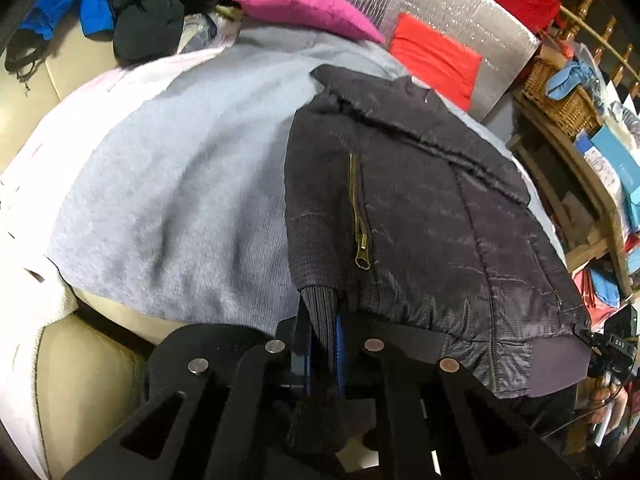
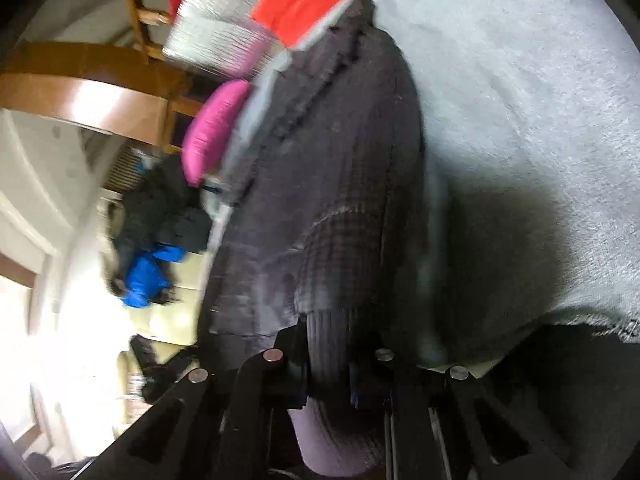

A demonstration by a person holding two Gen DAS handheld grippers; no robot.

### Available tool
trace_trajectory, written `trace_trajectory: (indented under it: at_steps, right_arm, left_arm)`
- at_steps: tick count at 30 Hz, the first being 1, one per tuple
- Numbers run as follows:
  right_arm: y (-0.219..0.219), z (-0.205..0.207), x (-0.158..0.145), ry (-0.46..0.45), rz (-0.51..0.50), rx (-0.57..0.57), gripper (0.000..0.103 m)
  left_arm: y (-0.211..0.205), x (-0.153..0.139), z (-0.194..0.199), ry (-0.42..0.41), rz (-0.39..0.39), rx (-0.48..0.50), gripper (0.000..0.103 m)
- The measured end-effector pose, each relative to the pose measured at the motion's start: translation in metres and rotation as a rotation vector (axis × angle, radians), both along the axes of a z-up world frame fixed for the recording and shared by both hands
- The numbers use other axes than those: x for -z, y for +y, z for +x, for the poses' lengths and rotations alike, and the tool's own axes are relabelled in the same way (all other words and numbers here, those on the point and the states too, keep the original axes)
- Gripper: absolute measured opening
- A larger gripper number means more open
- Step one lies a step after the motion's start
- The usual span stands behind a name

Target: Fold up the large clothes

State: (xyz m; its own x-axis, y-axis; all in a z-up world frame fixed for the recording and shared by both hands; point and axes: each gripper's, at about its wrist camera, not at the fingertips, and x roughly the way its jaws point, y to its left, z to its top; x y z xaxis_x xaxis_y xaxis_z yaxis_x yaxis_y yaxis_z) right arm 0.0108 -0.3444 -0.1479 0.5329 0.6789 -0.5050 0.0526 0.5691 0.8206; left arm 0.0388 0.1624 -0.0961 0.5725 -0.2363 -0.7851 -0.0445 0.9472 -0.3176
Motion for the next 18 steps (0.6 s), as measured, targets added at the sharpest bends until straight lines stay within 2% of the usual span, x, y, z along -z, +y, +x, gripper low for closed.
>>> trace_trajectory:
  at_steps: [2, 5, 9, 13, 18]
  right_arm:
    - [-0.003, -0.003, -0.004, -0.019, 0.000, -0.007, 0.013]
    - [-0.007, -0.004, 0.010, 0.024, 0.002, 0.003, 0.013]
    - [-0.005, -0.009, 0.011, 0.026, 0.004, 0.014, 0.012]
    - [-0.006, -0.007, 0.010, 0.020, -0.015, 0.007, 0.012]
    - [-0.007, -0.010, 0.001, -0.011, 0.006, 0.014, 0.011]
  left_arm:
    - [0.003, 0.008, 0.003, 0.023, 0.000, -0.005, 0.010]
    - [0.002, 0.018, 0.002, 0.046, -0.011, -0.014, 0.010]
    - [0.001, 0.009, -0.002, 0.023, -0.008, -0.007, 0.009]
    - [0.005, 0.013, -0.003, 0.039, -0.022, -0.009, 0.009]
    - [0.005, -0.007, -0.007, -0.011, -0.060, -0.001, 0.009]
